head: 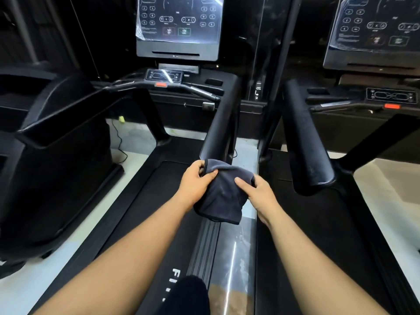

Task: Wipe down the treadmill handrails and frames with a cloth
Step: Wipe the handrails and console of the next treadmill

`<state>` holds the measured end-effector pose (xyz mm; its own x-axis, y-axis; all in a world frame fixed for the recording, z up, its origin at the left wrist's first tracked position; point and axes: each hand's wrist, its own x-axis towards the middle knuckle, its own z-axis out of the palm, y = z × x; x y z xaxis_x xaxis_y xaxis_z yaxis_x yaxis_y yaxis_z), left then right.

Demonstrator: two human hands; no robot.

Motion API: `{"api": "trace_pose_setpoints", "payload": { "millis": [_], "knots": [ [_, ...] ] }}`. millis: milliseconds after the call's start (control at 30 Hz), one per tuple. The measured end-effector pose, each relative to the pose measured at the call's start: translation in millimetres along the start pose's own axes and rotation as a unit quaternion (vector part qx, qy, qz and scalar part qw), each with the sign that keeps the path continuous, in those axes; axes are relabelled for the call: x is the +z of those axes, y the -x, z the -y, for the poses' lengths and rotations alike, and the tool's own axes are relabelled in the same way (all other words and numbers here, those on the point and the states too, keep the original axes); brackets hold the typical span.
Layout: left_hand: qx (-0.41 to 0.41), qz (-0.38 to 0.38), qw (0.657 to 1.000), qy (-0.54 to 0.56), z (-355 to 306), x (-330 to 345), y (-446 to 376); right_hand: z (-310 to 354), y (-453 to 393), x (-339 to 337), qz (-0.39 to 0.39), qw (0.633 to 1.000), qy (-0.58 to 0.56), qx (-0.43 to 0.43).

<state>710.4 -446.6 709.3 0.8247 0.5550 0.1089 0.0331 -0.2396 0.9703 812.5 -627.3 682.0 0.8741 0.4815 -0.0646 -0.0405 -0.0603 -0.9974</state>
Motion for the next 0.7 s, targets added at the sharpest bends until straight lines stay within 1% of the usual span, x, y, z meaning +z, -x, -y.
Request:
{"api": "trace_pose_setpoints", "payload": {
  "millis": [100,167,233,333,433,467,533,600,633,667,700],
  "knots": [
    [-0.003,0.009,1.0,0.014,2.6,9.9,10.8,0.1,6.7,-1.9,-0.03,0.999,-0.043,-0.007],
    [0.001,0.011,0.999,-0.034,5.3,12.1,13.0,2.4,5.3,-1.0,-0.064,0.997,-0.045,-0.02],
    [0.001,0.005,0.994,-0.106,8.3,8.7,12.8,0.6,1.4,2.4,-0.088,0.995,-0.016,-0.033],
    [-0.005,-0.021,0.983,-0.184,11.8,-2.0,9.2,-1.4,-7.2,10.8,-0.11,0.992,0.048,-0.048],
    [0.029,-0.046,0.961,-0.272,8.2,-9.9,-6.4,12.8,-26.9,26.5,-0.14,0.98,0.129,-0.055],
    [0.045,-0.062,0.953,-0.293,7.1,-10.5,-14.0,18.8,-38.4,33.1,-0.156,0.971,0.165,-0.071],
    [0.053,-0.098,0.947,-0.3,2.7,-11.1,-37.5,34.8,-75.8,51.9,-0.201,0.938,0.257,-0.119],
    [0.026,-0.111,0.948,-0.298,2.2,-10.2,-62.9,50.0,-110.8,75.4,-0.24,0.897,0.343,-0.146],
    [0.007,-0.11,0.947,-0.301,5.7,-8.4,-72.7,51.3,-124.0,86.8,-0.245,0.891,0.357,-0.135],
    [-0.008,-0.106,0.95,-0.295,11.8,-7.4,-83.6,49.1,-134.5,98.0,-0.233,0.904,0.339,-0.117],
    [-0.024,-0.097,0.96,-0.262,20.3,-6.4,-91.5,38.5,-138.2,107.2,-0.208,0.927,0.298,-0.097]
  ]
}}
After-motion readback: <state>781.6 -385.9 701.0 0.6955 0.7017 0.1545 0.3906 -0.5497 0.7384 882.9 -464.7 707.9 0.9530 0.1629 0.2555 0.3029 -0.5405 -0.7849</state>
